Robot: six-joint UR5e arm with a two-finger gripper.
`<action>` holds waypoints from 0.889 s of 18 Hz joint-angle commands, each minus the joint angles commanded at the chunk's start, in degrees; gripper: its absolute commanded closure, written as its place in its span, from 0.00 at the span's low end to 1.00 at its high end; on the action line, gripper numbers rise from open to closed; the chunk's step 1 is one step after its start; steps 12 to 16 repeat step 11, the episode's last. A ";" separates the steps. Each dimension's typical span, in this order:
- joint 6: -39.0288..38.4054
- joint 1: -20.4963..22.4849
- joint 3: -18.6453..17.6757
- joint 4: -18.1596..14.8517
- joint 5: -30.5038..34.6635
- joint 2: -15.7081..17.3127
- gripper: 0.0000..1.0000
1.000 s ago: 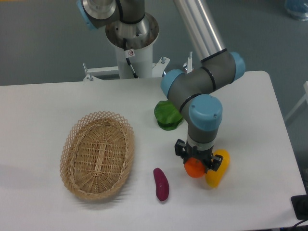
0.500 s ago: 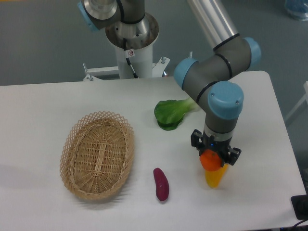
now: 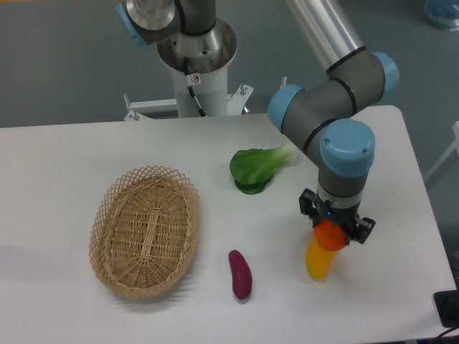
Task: Pick up the orange from the table
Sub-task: 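Lift the grasped orange up off the table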
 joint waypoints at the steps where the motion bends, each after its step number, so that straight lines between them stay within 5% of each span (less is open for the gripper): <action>1: 0.00 0.00 0.00 0.00 0.09 0.00 0.32; 16: -0.17 0.00 -0.26 0.35 0.18 -0.09 0.32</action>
